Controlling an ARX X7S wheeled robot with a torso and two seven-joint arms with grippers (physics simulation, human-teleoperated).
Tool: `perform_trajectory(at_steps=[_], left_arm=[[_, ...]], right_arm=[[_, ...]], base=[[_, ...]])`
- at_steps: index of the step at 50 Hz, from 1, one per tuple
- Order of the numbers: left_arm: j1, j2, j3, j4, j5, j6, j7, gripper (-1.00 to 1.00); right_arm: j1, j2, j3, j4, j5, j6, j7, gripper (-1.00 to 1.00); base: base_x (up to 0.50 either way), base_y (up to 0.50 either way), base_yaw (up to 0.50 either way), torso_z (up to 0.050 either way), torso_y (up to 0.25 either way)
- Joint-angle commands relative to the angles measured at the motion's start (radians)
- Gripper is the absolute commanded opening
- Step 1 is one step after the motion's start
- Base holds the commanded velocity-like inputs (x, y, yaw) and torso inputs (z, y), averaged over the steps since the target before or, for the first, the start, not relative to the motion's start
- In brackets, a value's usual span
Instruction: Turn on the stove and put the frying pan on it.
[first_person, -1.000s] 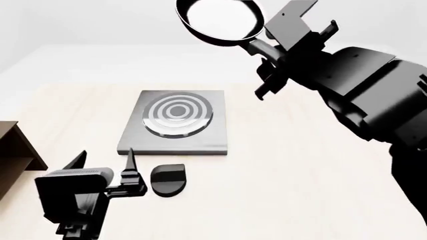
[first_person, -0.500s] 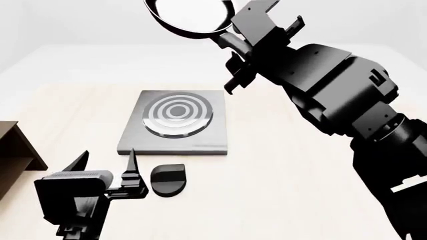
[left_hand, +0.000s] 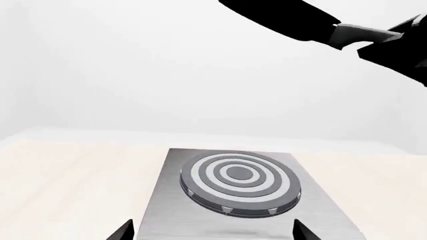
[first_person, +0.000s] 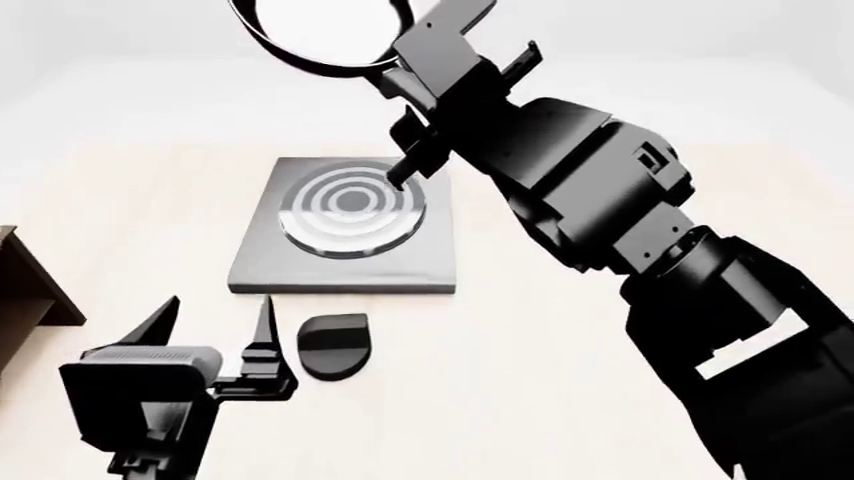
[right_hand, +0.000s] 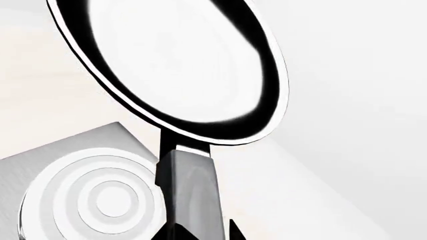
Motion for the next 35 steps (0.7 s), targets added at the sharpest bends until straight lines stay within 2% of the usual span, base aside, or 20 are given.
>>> perform_trajectory(at_steps=[1, 24, 35], left_arm=[[0.008, -0.004, -0.002, 0.001, -0.001, 0.027, 0.012, 1.00], [0.013, -0.005, -0.003, -0.007, -0.006, 0.036, 0.006, 1.00], [0.013, -0.003, -0.003, -0.016, -0.014, 0.039, 0.005, 1.00]], right_arm=[[0.002, -0.050, 0.010, 0.012, -0.083, -0.024, 0.038, -1.00], [-0.023, -0.114, 0.034, 0.047, -0.063, -0.038, 0.104, -1.00], [-0.036, -0.133, 0.015, 0.081, -0.059, -0.064, 0.113, -1.00]], base=[[0.00, 0.00, 0.00, 0.000, -0.250], [0.00, 0.00, 0.00, 0.000, -0.250], [0.00, 0.00, 0.00, 0.000, -0.014]])
